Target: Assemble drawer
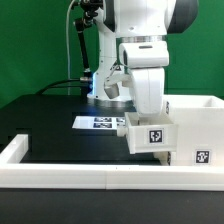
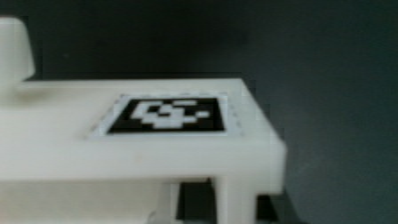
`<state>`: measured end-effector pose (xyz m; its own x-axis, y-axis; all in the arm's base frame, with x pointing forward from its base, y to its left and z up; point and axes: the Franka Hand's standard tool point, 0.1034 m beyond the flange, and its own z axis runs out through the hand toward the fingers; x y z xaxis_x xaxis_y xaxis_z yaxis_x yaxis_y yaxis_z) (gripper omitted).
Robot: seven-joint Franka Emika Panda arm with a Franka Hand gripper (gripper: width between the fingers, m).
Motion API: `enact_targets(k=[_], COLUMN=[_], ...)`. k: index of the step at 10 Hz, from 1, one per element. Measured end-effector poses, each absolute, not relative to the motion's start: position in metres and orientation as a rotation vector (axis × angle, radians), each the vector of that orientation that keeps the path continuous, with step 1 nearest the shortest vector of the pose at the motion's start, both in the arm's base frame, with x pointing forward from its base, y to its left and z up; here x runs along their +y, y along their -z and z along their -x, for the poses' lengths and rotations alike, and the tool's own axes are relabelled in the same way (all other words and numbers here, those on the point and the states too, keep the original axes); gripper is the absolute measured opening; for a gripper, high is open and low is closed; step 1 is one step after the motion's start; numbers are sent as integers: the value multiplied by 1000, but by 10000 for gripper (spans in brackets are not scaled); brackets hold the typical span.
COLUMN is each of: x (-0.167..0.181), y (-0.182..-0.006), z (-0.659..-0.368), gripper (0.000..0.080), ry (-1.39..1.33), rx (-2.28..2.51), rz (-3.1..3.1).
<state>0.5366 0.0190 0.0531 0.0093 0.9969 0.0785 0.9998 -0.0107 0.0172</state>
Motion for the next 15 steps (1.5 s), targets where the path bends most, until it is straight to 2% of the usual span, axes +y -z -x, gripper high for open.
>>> enact_targets(k=[6, 7, 8, 9, 10, 11, 13, 15], x=[19, 19, 19, 20, 20, 20, 19, 20], y=[-53, -53, -52, -52, -52, -53, -63, -80], z=[-537, -537, -536, -536, -536, -536, -539, -544], gripper=[44, 224, 358, 358, 542, 619, 643, 649], ry=[97, 97, 95, 90, 89, 91, 93, 74], rx=[-2222, -2223, -2224, -2223, -2222, -2223, -2213, -2210], rz=[2176, 2174, 2172, 2168, 2168, 2170, 2194, 2204])
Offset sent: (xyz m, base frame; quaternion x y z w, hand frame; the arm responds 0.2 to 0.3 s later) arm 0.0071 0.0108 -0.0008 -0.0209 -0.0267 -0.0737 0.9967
